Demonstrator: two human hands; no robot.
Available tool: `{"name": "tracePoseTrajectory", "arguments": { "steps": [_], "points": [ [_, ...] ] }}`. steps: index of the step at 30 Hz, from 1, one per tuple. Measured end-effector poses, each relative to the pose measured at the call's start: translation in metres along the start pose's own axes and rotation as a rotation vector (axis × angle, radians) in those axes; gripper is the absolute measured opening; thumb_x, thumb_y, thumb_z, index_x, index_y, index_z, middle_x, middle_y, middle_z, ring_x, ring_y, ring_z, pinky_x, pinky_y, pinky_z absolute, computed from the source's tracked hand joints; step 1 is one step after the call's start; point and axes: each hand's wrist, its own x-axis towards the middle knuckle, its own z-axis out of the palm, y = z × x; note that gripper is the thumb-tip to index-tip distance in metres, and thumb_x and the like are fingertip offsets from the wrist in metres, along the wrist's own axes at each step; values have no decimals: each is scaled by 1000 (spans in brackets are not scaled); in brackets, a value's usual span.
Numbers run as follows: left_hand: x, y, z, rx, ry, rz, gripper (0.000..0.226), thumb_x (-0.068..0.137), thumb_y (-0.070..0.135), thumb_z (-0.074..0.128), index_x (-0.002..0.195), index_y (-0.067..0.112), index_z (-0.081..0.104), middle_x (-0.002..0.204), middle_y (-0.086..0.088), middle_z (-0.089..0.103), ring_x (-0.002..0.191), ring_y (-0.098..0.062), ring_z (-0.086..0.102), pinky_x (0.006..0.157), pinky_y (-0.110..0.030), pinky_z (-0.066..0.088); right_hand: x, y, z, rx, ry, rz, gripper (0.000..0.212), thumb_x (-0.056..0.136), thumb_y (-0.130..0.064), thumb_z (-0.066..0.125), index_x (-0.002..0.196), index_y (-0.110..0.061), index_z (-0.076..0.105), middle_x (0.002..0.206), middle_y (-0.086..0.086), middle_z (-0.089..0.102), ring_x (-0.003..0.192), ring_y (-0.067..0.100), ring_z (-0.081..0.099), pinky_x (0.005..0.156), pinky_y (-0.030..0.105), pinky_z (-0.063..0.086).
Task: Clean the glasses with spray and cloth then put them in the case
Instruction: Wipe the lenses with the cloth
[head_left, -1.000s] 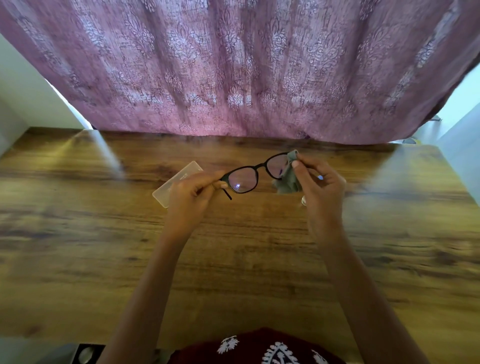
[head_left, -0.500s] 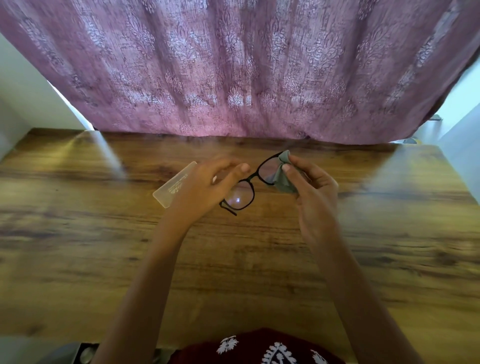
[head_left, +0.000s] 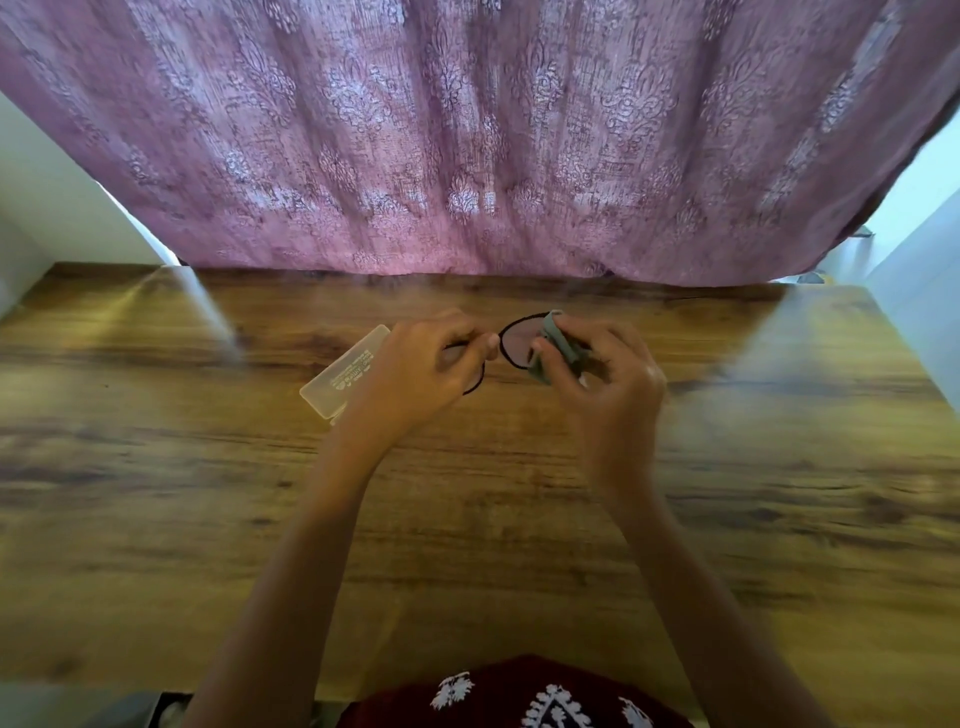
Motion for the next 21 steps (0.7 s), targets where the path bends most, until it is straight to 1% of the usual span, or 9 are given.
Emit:
{"name": "tracePoseTrajectory", "arguments": {
  "steps": [2, 4, 5, 8, 10, 12, 15, 17, 21],
  "points": [
    [2, 1, -1, 3, 25, 4, 26, 90, 30, 53, 82, 12, 71, 79, 5, 67, 79, -6, 58, 68, -9, 38, -6, 3, 3, -81, 8, -121, 19, 81, -7, 75, 99, -2, 73, 89, 7, 66, 78, 7, 59, 73, 8, 45],
    [4, 1, -2, -3, 34, 2, 26, 90, 29, 54, 82, 12, 71, 80, 3, 68, 78, -6, 59, 69, -16, 43, -13, 3, 7, -92, -20, -200, 16, 84, -4, 71, 100, 1, 73, 87, 10, 64, 76, 14, 59, 69, 18, 50],
    [4, 1, -2, -3, 30, 8, 27, 90, 30, 54, 83, 11, 72, 80, 2, 69, 78, -8, 61, 70, -22, 45, -16, 1, 9, -95, -40, -242, 17, 86, -4, 70, 101, 2, 72, 88, 11, 64, 78, 16, 59, 70, 21, 50],
    [5, 2, -3, 7, 16, 48, 34, 90, 35, 50, 85, 10, 73, 80, -1, 70, 77, -13, 63, 71, -34, 49, -17, -6, 13, -164, -89, -345, 20, 86, -3, 70, 105, 2, 72, 92, 12, 65, 86, 16, 55, 85, 11, 40],
    [6, 2, -5, -1, 17, 57, 35, 91, 33, 49, 83, 7, 71, 78, -2, 69, 76, -15, 63, 71, -39, 49, -9, -7, 14, -199, -84, -352, 22, 86, -2, 69, 108, 2, 71, 95, 13, 65, 89, 17, 54, 87, 9, 35],
    [5, 0, -5, 7, 23, 50, 39, 91, 36, 47, 80, 5, 68, 76, -5, 67, 75, -18, 61, 71, -42, 48, -2, -4, 13, -209, -60, -317, 23, 88, -1, 67, 110, 2, 69, 96, 14, 64, 89, 18, 54, 87, 9, 35],
    [4, -3, -6, -12, 35, 17, 39, 92, 37, 47, 80, 6, 68, 78, -4, 67, 77, -17, 62, 73, -39, 46, 3, 2, 9, -203, -30, -288, 21, 91, -4, 62, 109, 4, 69, 94, 14, 62, 85, 19, 53, 86, 8, 33],
    [3, -4, -7, -23, 44, 8, 40, 91, 38, 46, 80, 6, 67, 78, -5, 67, 77, -16, 61, 72, -36, 46, -3, 3, 7, -205, -45, -312, 22, 92, -6, 59, 108, 4, 70, 93, 15, 63, 84, 20, 54, 86, 9, 33],
    [2, -2, -4, -32, 26, 36, 40, 91, 39, 45, 79, 8, 68, 74, -3, 65, 74, -14, 60, 70, -33, 47, -15, -3, 11, -212, -133, -415, 23, 86, 1, 67, 109, 6, 69, 95, 15, 64, 89, 19, 53, 89, 11, 36]
  ]
}}
